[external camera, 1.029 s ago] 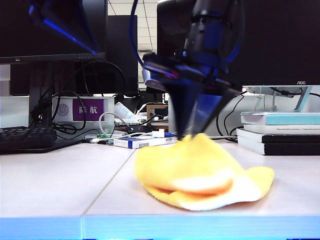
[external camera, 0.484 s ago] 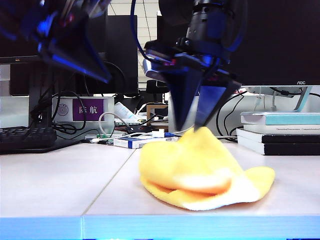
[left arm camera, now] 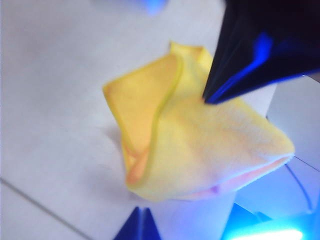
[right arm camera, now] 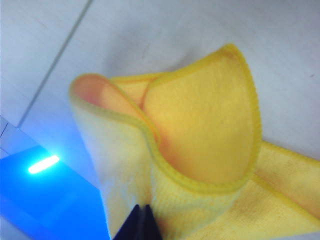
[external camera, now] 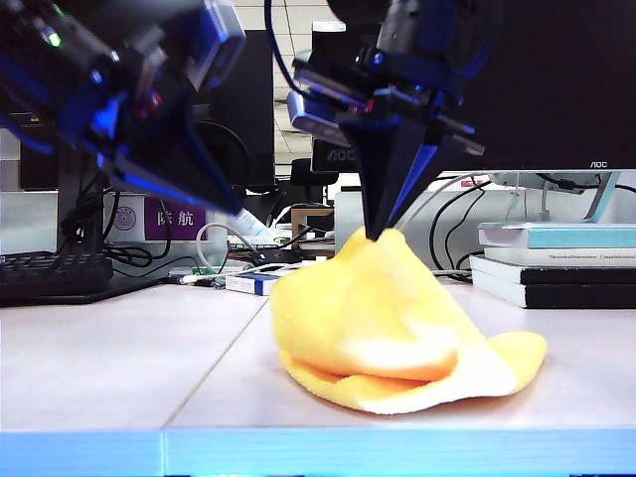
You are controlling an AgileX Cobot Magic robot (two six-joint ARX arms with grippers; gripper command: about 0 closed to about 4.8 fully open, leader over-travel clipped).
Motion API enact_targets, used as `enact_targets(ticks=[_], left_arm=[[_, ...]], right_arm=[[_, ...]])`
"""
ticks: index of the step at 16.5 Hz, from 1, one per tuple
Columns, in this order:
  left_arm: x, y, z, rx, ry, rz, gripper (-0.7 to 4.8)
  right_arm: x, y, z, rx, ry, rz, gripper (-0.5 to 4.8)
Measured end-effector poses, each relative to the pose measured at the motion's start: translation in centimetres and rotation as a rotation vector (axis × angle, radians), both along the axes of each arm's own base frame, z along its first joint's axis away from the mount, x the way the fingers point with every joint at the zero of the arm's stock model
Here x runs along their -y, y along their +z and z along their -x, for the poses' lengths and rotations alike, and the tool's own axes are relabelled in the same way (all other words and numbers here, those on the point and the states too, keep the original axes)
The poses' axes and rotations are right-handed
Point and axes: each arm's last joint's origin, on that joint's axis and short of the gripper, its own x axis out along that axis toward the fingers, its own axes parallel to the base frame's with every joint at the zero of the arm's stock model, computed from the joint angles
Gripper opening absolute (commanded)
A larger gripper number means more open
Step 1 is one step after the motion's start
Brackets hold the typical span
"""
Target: Wipe the table from front to back using the rag.
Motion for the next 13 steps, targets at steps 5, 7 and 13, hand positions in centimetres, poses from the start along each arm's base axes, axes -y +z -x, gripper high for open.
enact_targets(ticks=[5,7,13], left_arm=[[1.1,-1.8,-1.5,-0.016,-0.066,0.062,4.51],[1.4,-2.3,-2.0,-0.020,-0.086,0.083,4.25],[1.9,-3.5,-2.6,-0.047,-0.131,0.116,3.76]], right_arm=[[0.0,0.1,0.1,-0.004,0.002,-0.013,0.62],[-0.1,0.2,0.1,-0.031,0.014,-0.051,0.62],[0.1,0.6,0.2,-0.041,0.017,-0.081,0.62]])
